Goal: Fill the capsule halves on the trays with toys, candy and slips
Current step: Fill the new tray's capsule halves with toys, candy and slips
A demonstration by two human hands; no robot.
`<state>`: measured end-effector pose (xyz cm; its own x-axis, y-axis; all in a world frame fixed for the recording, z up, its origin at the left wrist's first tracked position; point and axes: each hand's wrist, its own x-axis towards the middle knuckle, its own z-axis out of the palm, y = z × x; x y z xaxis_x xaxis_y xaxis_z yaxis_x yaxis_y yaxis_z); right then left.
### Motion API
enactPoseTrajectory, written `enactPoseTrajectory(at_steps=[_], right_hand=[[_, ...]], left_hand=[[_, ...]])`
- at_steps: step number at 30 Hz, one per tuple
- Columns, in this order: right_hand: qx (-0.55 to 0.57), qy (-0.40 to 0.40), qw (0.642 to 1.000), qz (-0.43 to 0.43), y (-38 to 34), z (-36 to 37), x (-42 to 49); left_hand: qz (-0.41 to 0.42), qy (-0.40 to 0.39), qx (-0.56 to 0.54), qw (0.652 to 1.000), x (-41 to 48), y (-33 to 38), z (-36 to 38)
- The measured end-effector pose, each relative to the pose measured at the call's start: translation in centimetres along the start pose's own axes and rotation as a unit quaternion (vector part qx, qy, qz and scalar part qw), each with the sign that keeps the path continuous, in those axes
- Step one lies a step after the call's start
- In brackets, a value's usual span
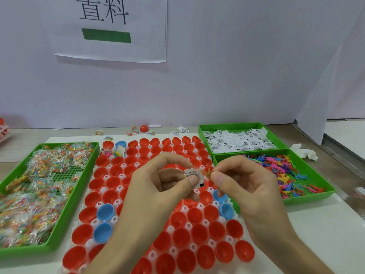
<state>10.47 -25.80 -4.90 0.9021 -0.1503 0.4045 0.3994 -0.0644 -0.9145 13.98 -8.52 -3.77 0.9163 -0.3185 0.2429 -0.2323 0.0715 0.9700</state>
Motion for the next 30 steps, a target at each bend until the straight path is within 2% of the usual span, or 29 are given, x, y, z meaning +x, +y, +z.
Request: enactPoseTrajectory(at_steps=[5,12,16,21,30], right_hand=[[0.060,-0.017,0.997,0.042,0.3,0.0,-0.1],[0.001,0.017,1.000,0.016,0.6,1.0,-0.7],[-0.046,0.060,0.997,-0.012,0.3,1.1,-1.0],[-0.078,0.097,0.992,-0.034,0.6,1.2,-1.4],[-0.083,0.135,0.987,-0.039,1.3,2.1,-2.2]], left_hand=[[-0.013,0.018,-0.021,1.000,-0.1,-0.3,0.3],[-0.078,-0.012,-0.152,0.985,-0.4,-0.7,0.7],[-0.096,-0.036,-0.184,0.978,-0.3,-0.6,0.9],[-0.079,-0.045,-0.175,0.980,-0.5,-0.7,1.3],[-0.048,0.014,-0.129,0.990,-0.8,-1.3,1.5]])
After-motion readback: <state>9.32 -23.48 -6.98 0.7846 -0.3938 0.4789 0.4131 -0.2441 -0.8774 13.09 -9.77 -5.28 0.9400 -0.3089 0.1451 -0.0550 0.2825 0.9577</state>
